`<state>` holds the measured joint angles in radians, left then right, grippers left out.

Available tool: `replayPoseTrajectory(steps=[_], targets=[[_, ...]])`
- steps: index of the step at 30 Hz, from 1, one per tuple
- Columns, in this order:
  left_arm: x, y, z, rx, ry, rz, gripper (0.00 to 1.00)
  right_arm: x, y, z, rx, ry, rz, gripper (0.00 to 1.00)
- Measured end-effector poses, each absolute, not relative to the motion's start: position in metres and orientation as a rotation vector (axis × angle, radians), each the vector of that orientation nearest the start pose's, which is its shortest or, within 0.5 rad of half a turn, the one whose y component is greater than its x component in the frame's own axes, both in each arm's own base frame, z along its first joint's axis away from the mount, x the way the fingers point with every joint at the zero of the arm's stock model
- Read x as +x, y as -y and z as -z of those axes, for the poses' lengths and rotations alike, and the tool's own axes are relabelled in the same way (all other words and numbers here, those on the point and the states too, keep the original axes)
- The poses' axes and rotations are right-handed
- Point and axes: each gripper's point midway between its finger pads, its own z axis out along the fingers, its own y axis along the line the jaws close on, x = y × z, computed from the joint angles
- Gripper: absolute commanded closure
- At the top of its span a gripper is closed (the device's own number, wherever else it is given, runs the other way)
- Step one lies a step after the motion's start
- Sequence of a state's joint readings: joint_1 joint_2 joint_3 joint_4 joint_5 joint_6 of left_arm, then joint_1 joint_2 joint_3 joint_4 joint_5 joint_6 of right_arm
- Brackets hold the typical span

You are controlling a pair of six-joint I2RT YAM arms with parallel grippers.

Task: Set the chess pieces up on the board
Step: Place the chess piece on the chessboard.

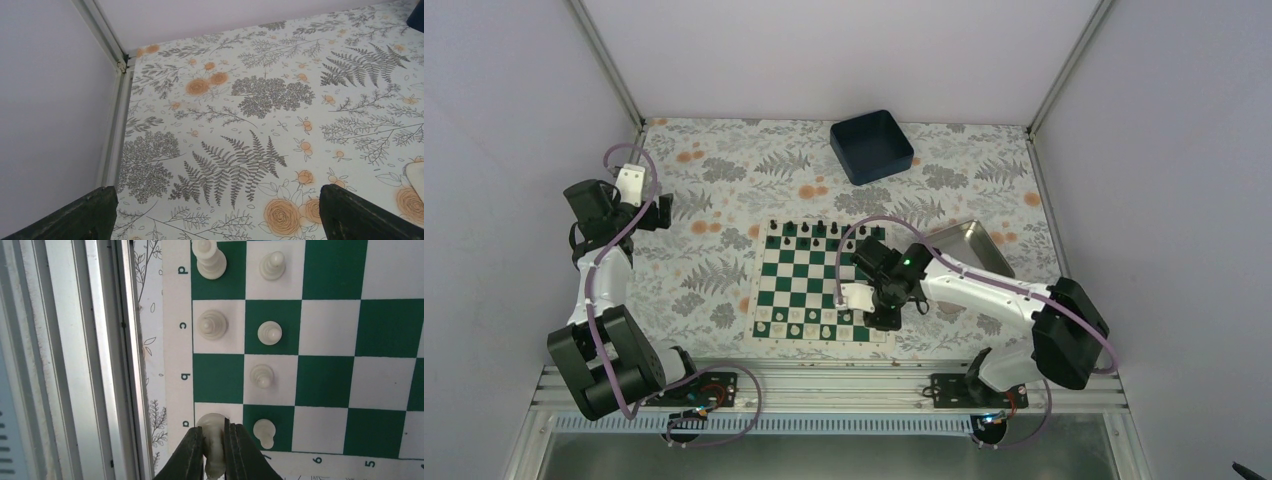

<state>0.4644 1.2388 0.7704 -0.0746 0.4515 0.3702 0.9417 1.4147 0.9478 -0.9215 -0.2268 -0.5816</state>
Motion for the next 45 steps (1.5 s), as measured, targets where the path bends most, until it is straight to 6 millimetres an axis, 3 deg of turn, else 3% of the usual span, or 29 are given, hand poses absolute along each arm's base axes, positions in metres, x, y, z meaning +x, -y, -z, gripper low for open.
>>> replayPoseTrajectory(steps=[15, 36, 45], targets=[[0.37, -0.105, -0.19, 0.164, -2.041, -0.066, 0.0, 0.125, -0.26, -0.06, -2.106, -2.088, -0.41, 0.94], [0.37, -0.104, -0.189, 0.166, -2.041, -0.06, 0.0, 0.121, -0.256, -0.042, -2.143, -2.113, -0.38, 0.92], [0.37, -0.103, -0.189, 0.168, -2.041, -0.057, 0.0, 0.122, -0.253, -0.034, -2.153, -2.134, -0.358, 0.84]])
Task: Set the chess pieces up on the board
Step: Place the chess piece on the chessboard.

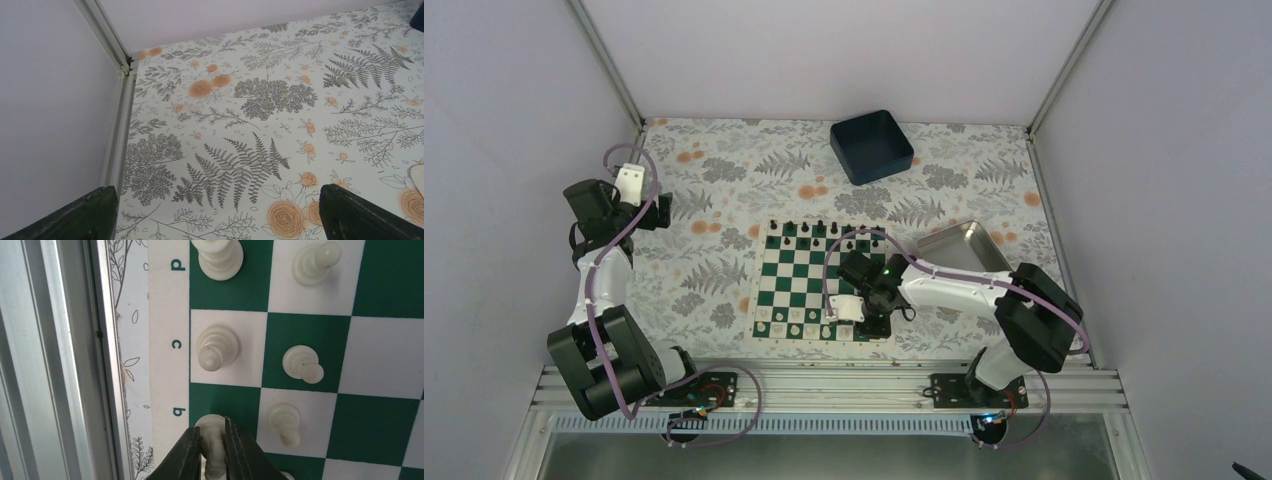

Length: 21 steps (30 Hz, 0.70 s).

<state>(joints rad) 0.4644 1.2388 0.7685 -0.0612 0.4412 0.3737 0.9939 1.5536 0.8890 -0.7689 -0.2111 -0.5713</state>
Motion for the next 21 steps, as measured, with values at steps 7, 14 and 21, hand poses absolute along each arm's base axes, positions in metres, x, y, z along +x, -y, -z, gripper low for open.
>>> replayPoseTrajectory(steps=[7, 14, 21], targets=[[0.37, -0.103, -0.189, 0.17, -2.04, -0.054, 0.0, 0.124, -0.253, -0.033, -2.144, -2.134, -0.341, 0.74], [0.37, -0.103, -0.189, 0.17, -2.039, -0.053, 0.0, 0.124, -0.253, -0.033, -2.145, -2.136, -0.338, 0.69], [0.37, -0.103, -0.189, 0.17, -2.039, -0.053, 0.0, 0.133, -0.269, -0.098, -2.072, -2.064, -0.424, 0.0]])
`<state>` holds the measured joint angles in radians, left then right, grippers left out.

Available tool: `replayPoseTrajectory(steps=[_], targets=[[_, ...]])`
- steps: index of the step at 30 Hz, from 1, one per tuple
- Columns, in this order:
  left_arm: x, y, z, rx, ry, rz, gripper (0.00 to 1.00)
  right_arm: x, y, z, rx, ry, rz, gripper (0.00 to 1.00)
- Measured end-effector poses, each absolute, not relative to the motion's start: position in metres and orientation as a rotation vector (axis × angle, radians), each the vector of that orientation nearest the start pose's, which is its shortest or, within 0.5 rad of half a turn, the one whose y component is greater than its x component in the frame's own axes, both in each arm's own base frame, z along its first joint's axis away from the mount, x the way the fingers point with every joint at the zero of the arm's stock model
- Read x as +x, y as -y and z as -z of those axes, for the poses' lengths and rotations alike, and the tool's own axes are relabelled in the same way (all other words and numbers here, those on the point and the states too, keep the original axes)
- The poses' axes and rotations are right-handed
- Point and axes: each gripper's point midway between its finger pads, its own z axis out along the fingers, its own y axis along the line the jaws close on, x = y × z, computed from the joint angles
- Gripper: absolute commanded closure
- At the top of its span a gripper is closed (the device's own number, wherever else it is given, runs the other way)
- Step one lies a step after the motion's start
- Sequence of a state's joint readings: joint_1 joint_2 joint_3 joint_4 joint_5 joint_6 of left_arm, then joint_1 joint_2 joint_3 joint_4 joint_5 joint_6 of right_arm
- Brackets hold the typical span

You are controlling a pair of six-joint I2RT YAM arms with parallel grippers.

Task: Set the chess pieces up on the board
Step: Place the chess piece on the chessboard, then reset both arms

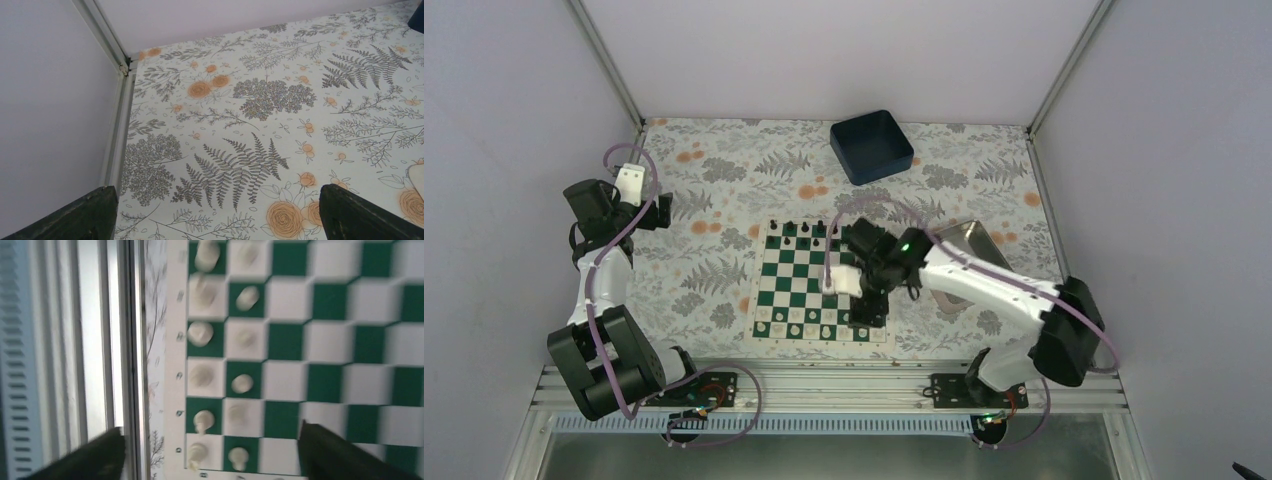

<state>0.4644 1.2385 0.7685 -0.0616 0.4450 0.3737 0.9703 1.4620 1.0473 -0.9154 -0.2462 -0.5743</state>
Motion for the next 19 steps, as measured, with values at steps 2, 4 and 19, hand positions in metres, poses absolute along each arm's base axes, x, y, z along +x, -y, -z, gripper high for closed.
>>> replayPoseTrajectory(steps=[2, 4, 19], targets=[[0.37, -0.103, -0.19, 0.171, -2.038, -0.054, 0.0, 0.151, -0.281, -0.148, -1.982, -1.993, -0.461, 0.0], [0.37, -0.103, -0.19, 0.171, -2.037, -0.054, 0.0, 0.176, -0.293, -0.211, -1.846, -1.899, -0.469, 0.0], [0.369, -0.102, -0.195, 0.173, -2.025, -0.062, 0.0, 0.258, -0.29, -0.305, -1.474, -1.774, -0.271, 0.0]])
